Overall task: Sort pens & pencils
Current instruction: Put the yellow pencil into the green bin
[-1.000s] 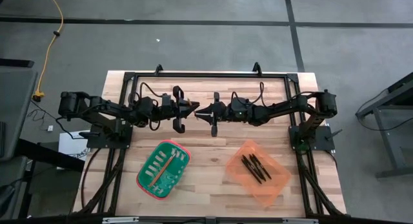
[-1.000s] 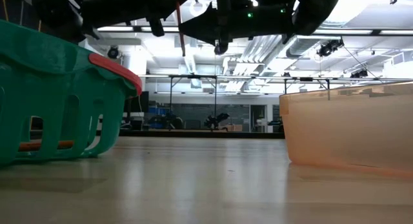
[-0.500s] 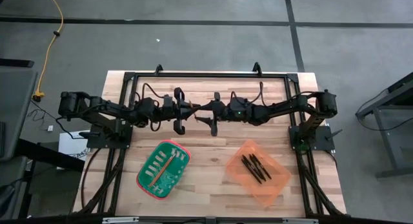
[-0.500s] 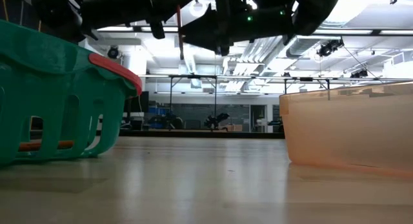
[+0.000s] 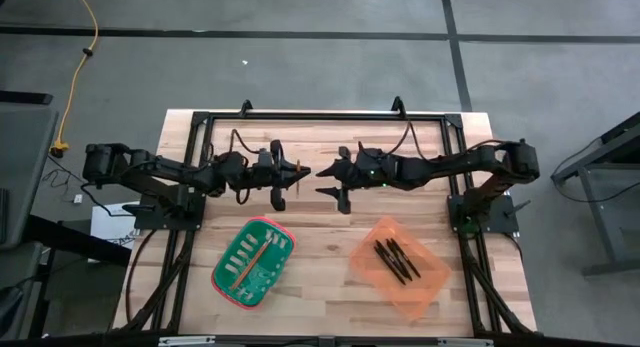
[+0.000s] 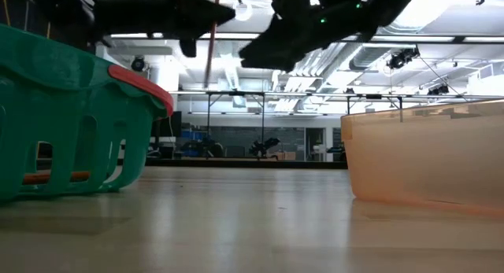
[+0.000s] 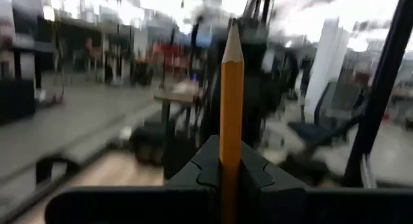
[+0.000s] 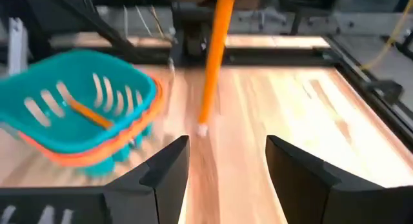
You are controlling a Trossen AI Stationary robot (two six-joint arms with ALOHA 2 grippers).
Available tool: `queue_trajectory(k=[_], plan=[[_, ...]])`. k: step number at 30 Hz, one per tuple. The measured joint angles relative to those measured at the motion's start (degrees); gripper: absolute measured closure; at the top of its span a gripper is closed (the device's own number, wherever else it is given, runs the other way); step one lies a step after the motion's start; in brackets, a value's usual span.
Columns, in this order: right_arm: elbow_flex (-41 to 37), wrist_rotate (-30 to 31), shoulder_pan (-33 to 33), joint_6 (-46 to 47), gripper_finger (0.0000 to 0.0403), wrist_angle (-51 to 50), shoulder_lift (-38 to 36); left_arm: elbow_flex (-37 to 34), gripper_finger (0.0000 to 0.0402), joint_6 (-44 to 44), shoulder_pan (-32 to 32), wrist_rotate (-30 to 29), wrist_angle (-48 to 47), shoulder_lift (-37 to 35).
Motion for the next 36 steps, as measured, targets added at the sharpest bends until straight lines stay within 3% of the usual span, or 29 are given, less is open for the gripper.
queue_trajectory(k=[8,14,19,28,36], plan=[[0.0,10.79,1.23,-0.81,0.0206,-19.24,-5.81,-0.02,0.0395,-9.68,-0.09,3.03,-20.54,-6.02],[0.0,14.1,-0.93,-0.96,0.0206,-23.64,-6.15,2.91,0.0397,-15.73,-1.0,5.26,-35.52,-10.63],[0.0,15.45,-3.15,-0.94,0.0206,-22.9,-6.15,9.28,0.0393,-17.36,-5.26,1.97,-50.31,-12.88],[0.0,29.84,-5.25,1.14,0.0206,-23.39,-6.15,12.04,0.0395,-27.88,-19.81,-10.65,-60.98,-12.94],[0.0,29.69,-6.02,-2.19,0.0206,-21.99,-6.15,14.66,0.0397,-45.24,-29.45,-15.97,-74.32,-12.31]])
